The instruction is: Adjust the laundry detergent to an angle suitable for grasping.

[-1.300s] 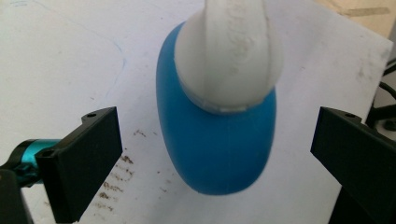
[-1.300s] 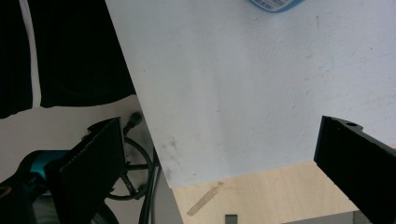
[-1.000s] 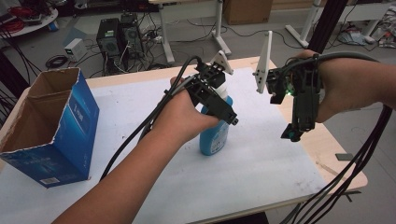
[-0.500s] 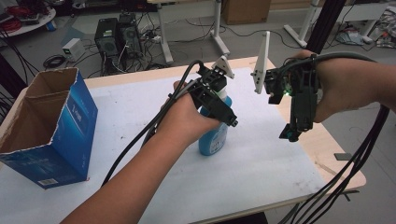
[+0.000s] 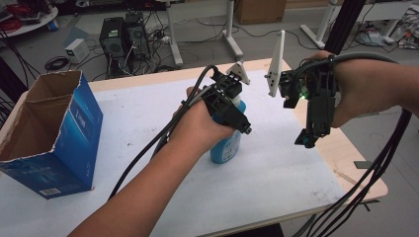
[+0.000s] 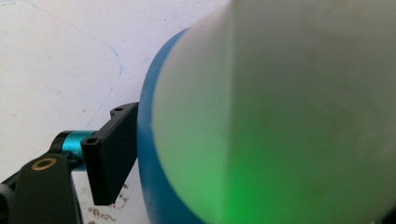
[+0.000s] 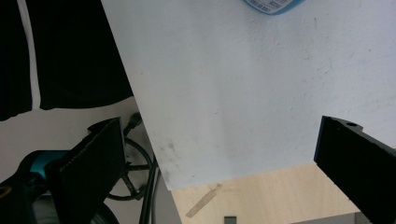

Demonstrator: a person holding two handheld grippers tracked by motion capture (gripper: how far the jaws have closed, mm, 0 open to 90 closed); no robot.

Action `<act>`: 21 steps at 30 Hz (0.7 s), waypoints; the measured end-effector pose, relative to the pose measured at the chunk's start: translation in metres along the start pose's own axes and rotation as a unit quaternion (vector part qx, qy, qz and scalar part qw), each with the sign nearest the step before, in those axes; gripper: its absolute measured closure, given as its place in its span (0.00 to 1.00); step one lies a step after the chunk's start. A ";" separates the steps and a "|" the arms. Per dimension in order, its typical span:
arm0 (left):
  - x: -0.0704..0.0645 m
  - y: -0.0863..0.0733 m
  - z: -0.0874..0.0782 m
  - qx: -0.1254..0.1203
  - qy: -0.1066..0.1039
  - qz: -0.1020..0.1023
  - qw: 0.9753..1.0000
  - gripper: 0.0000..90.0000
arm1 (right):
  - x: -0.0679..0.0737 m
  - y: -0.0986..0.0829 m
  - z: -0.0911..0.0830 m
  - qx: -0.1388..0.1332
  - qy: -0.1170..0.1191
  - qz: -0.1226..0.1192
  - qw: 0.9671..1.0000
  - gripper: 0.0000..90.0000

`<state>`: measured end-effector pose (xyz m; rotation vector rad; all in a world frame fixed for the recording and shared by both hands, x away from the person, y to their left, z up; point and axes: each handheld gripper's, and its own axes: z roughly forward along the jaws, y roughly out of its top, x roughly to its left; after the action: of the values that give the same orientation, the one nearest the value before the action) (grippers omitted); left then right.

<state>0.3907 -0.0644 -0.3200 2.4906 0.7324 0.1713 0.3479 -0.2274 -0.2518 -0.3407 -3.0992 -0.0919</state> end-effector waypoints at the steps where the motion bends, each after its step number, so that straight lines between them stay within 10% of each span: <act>1: 0.000 0.000 0.000 0.001 0.001 0.000 1.000 0.20 | 0.000 0.000 0.000 0.000 0.000 0.000 1.000 0.01; 21: -0.002 0.000 0.001 -0.002 0.004 -0.001 1.000 0.35 | 0.001 0.002 0.000 -0.001 -0.001 -0.002 1.000 0.01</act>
<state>0.3893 -0.0656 -0.3209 2.4871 0.7369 0.1807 0.3472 -0.2252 -0.2522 -0.3352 -3.1026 -0.0942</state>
